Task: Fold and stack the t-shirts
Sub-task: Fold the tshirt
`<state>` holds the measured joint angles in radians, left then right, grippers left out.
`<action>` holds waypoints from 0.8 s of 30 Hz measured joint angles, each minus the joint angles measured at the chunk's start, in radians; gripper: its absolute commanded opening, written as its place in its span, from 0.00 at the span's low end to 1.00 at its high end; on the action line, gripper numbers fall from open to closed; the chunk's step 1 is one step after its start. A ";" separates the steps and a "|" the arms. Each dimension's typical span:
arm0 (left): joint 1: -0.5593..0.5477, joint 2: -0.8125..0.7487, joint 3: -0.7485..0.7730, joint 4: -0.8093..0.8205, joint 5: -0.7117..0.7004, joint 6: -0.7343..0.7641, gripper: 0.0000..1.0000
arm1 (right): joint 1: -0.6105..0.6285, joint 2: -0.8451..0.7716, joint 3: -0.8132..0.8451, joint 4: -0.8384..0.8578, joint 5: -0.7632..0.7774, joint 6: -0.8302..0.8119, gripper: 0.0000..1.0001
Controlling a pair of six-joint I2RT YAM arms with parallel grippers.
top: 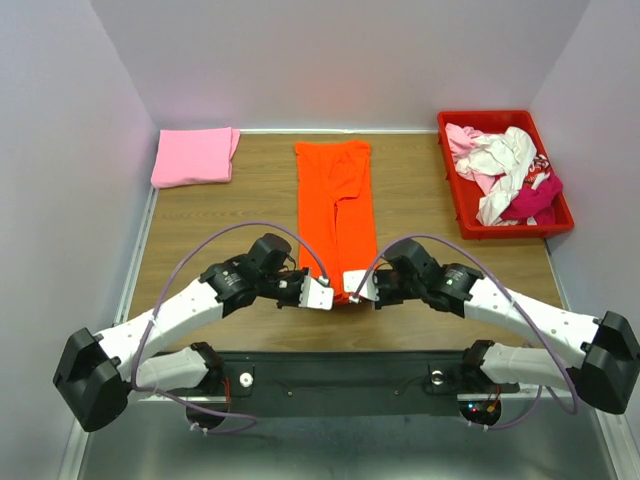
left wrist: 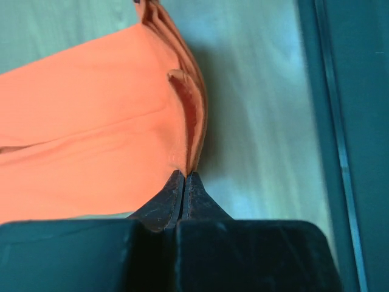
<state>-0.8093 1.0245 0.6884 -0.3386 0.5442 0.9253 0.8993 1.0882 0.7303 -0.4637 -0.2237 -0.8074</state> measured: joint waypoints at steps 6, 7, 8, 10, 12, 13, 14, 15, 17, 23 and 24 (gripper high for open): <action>0.080 0.080 0.047 0.034 -0.005 0.096 0.00 | -0.125 0.069 0.063 0.038 -0.021 -0.093 0.01; 0.098 0.096 0.051 0.044 -0.003 0.117 0.00 | -0.145 0.092 0.076 0.047 -0.033 -0.116 0.01; 0.111 0.111 0.056 0.053 -0.003 0.135 0.00 | -0.162 0.117 0.089 0.058 -0.042 -0.130 0.00; 0.148 0.153 0.072 0.072 -0.002 0.176 0.00 | -0.202 0.163 0.110 0.077 -0.068 -0.164 0.00; 0.178 0.188 0.096 0.098 0.006 0.220 0.00 | -0.243 0.215 0.137 0.089 -0.093 -0.197 0.01; 0.203 0.222 0.109 0.107 0.006 0.236 0.00 | -0.259 0.239 0.154 0.093 -0.109 -0.213 0.00; 0.220 0.251 0.129 0.113 0.012 0.257 0.00 | -0.275 0.266 0.174 0.097 -0.121 -0.225 0.01; 0.233 0.282 0.155 0.116 0.016 0.279 0.00 | -0.293 0.297 0.195 0.105 -0.136 -0.239 0.01; 0.266 0.359 0.210 0.129 0.027 0.333 0.00 | -0.319 0.343 0.225 0.120 -0.152 -0.256 0.01; 0.319 0.521 0.335 0.130 0.054 0.437 0.00 | -0.388 0.463 0.321 0.135 -0.207 -0.317 0.01; 0.327 0.556 0.367 0.125 0.059 0.454 0.00 | -0.400 0.487 0.341 0.136 -0.215 -0.327 0.01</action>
<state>-0.4824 1.5803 1.0554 -0.2134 0.6033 1.3788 0.4992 1.5753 1.0714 -0.3279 -0.4389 -1.1343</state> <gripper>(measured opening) 0.033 0.021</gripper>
